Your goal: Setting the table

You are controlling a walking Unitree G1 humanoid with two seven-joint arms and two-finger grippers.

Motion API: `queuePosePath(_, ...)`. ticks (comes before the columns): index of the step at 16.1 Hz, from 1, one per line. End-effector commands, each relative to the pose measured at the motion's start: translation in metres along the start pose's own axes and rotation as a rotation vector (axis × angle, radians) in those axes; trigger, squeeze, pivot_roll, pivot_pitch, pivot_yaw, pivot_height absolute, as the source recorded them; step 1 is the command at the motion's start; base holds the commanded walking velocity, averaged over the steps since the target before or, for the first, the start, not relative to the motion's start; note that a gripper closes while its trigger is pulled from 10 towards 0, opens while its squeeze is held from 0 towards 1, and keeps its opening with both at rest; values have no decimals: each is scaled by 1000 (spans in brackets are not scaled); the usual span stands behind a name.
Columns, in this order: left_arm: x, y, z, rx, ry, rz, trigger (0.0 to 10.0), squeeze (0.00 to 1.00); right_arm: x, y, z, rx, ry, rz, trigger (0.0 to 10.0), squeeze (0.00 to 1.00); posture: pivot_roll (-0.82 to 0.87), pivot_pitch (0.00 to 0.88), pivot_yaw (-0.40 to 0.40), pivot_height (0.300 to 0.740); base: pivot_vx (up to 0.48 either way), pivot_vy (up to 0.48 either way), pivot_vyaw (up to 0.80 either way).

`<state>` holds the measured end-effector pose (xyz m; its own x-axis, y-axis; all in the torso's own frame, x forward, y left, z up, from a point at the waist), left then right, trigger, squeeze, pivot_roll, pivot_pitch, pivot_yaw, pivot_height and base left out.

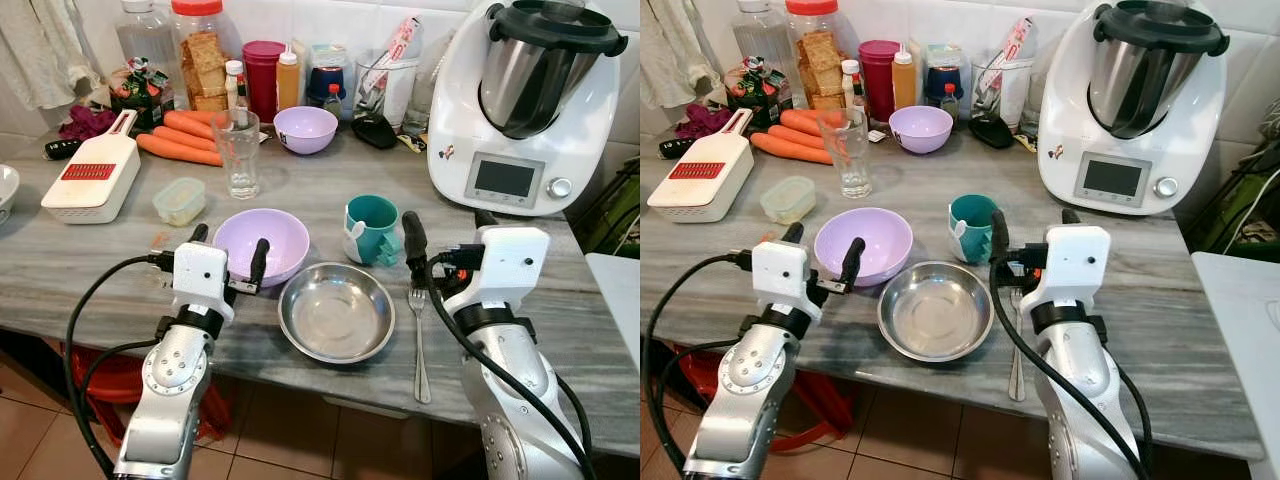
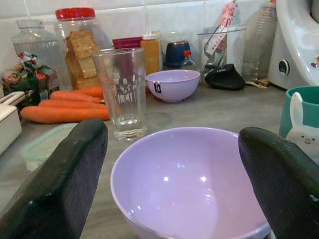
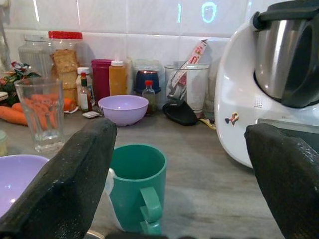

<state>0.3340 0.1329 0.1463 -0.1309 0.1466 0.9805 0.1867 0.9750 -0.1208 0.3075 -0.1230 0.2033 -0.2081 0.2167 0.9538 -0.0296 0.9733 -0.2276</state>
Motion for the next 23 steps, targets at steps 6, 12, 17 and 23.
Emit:
queuePosePath(6, 2, -6, -2, -18, -8, 17, 10000, 0, 3, 2, 0, 11, -13, 17, 10000, 0, 2, 0, -30, 740, 0, 0, 497)
queuePosePath(12, 3, -6, -4, -24, -8, 22, 10000, 0, 3, 6, -1, 24, -17, 13, 10000, 0, 5, 0, -28, 740, 0, 0, 800)
queuePosePath(17, 2, -8, -4, -25, -8, 31, 10000, 0, 4, 7, -2, 36, -25, 16, 10000, 0, 6, 0, -35, 740, 0, 0, 800)
queuePosePath(23, -1, -10, -4, -37, 5, 65, 10000, 0, 5, 8, -3, 43, -31, 18, 10000, 0, 1, 0, -41, 740, 0, 0, 800)
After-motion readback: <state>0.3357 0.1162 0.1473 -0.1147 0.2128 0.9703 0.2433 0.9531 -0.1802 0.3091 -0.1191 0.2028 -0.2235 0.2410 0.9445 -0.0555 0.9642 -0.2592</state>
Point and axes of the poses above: a point about 5 cm out from each wrist's last joint towards the gripper, its own z axis pointing back from the gripper into the wrist, its own x axis along the axis of the wrist's last joint, y = z × x, the point moved 6 cm from there along -z, pointing out of the wrist towards the gripper, and after that the axes turned 14 degrees about z, right-handed, at the moved point
